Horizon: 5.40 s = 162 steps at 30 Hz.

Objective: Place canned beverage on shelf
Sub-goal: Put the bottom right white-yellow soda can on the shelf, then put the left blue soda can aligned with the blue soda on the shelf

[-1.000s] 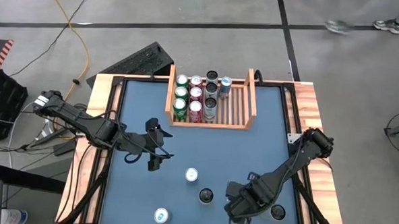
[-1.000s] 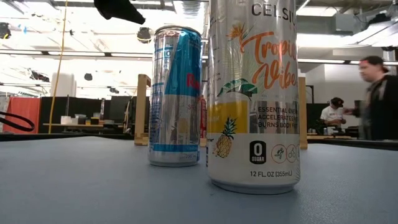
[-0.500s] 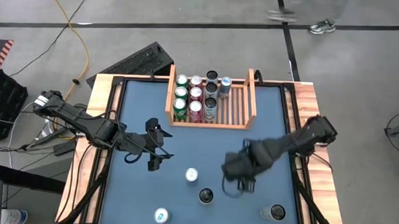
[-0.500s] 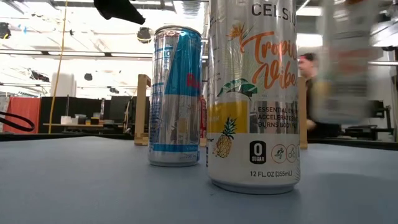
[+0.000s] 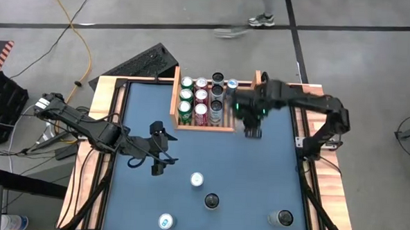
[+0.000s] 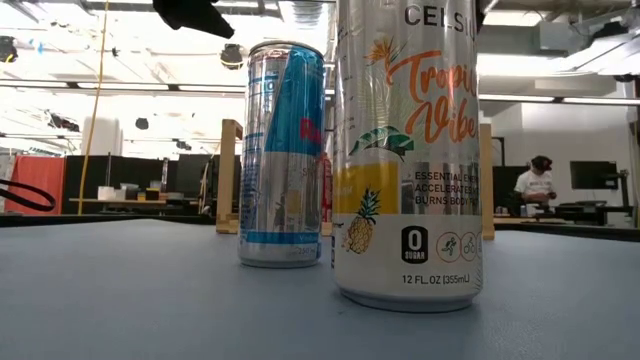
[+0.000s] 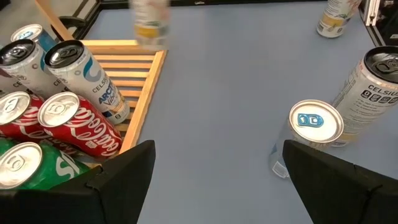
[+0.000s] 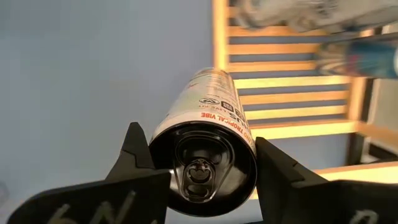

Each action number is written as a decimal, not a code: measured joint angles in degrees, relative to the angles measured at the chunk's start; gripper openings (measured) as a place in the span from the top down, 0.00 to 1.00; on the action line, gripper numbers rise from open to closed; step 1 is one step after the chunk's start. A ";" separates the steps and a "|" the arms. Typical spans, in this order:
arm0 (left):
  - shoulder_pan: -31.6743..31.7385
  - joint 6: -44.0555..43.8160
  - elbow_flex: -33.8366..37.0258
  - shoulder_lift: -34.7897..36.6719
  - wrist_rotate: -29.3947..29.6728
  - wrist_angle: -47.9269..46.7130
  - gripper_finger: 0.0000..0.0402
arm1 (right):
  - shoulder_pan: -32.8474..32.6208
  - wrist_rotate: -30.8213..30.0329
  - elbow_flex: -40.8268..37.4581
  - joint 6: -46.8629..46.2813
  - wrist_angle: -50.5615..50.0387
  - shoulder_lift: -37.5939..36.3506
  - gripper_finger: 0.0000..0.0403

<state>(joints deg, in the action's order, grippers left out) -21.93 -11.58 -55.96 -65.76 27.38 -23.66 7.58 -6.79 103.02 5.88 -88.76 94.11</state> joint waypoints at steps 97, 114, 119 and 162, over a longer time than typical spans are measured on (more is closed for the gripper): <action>7.48 4.45 0.00 0.01 3.56 -1.44 0.15 | 37.31 6.05 8.58 62.15 10.41 21.14 0.68; 7.48 5.20 0.00 0.01 3.71 -1.34 0.15 | 36.65 5.14 8.21 58.24 13.78 21.66 0.49; 7.48 5.34 0.00 0.00 3.69 -1.33 0.15 | 36.63 2.66 8.13 56.10 14.83 21.72 0.40; 7.47 5.29 0.00 0.00 3.58 -1.38 0.15 | 34.93 -2.35 8.33 35.55 17.78 21.46 0.67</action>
<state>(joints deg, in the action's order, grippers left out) -14.46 -6.28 -55.96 -65.76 30.96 -25.04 42.50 -9.15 111.35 41.44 -70.99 115.56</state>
